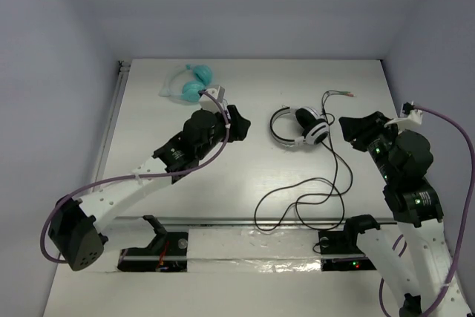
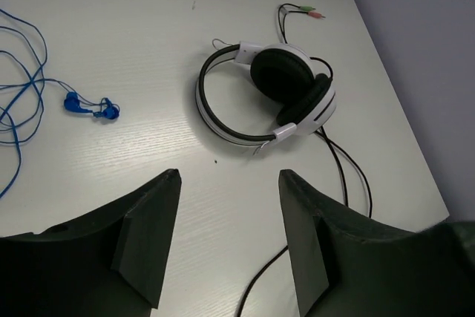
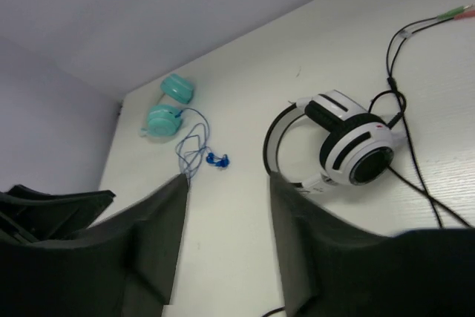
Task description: Wrap the headphones
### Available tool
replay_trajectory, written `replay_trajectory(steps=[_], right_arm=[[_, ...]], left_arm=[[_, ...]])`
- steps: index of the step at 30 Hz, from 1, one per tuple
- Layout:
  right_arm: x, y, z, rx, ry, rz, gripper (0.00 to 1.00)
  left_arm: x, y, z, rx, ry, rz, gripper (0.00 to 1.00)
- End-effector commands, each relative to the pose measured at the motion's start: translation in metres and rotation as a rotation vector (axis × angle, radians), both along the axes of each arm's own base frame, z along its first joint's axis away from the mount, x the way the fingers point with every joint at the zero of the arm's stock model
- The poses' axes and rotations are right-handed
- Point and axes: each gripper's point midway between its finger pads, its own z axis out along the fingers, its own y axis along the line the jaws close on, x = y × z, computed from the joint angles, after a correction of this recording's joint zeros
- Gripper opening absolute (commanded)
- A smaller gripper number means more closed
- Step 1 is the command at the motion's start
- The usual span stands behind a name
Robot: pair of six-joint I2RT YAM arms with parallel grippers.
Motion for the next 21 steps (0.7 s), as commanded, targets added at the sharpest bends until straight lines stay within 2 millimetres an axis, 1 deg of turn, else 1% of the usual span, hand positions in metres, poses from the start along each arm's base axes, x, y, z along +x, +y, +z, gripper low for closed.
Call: replay_trajectory(steps=[1, 2, 3, 4, 5, 7, 8, 10, 11, 13, 14, 17, 18, 19, 21], right_arm=[[-0.001, -0.001, 0.016, 0.002, -0.058, -0.003, 0.40], [-0.002, -0.001, 0.017, 0.003, -0.064, -0.001, 0.29], [-0.003, 0.004, 0.016, 0.004, -0.066, 0.027, 0.20], [-0.002, 0.004, 0.015, 0.006, -0.067, 0.028, 0.03], [0.000, 0.004, 0.014, 0.004, -0.066, 0.028, 0.00], [0.002, 0.005, 0.016, 0.004, -0.068, 0.031, 0.00], [0.002, 0.006, 0.016, 0.003, -0.065, 0.034, 0.00], [0.002, 0.006, 0.016, -0.002, -0.063, 0.039, 0.00], [0.002, 0.006, 0.013, -0.002, -0.056, 0.036, 0.00], [0.001, 0.002, 0.012, -0.010, -0.061, 0.020, 0.00], [0.001, 0.001, 0.009, -0.013, -0.057, 0.014, 0.00], [-0.002, 0.000, 0.004, -0.016, -0.049, 0.012, 0.00], [-0.002, 0.001, 0.000, -0.011, -0.042, 0.012, 0.00], [-0.001, 0.001, 0.001, -0.007, -0.049, 0.011, 0.00], [0.001, 0.002, -0.002, -0.001, -0.039, 0.011, 0.00]], left_arm=[[0.010, -0.001, 0.022, -0.024, -0.051, 0.030, 0.51], [0.012, 0.002, 0.019, -0.012, -0.043, 0.051, 0.46], [0.013, 0.004, 0.018, -0.010, -0.041, 0.064, 0.41], [0.014, 0.004, 0.018, -0.013, -0.040, 0.070, 0.36], [0.017, 0.004, 0.015, 0.000, -0.029, 0.083, 0.24], [0.020, 0.001, 0.009, 0.011, -0.014, 0.085, 0.10], [0.023, -0.005, 0.000, 0.028, 0.007, 0.076, 0.00], [0.026, -0.014, -0.007, 0.040, 0.026, 0.064, 0.00], [0.029, -0.022, -0.014, 0.060, 0.041, 0.060, 0.00], [0.032, -0.029, -0.022, 0.081, 0.053, 0.064, 0.00], [0.038, -0.029, -0.028, 0.107, 0.059, 0.087, 0.00], [0.047, -0.028, -0.036, 0.138, 0.062, 0.126, 0.00], [0.047, -0.030, -0.040, 0.156, 0.066, 0.127, 0.00], [0.050, -0.028, -0.041, 0.167, 0.062, 0.149, 0.00], [0.054, -0.031, -0.049, 0.181, 0.075, 0.154, 0.00]])
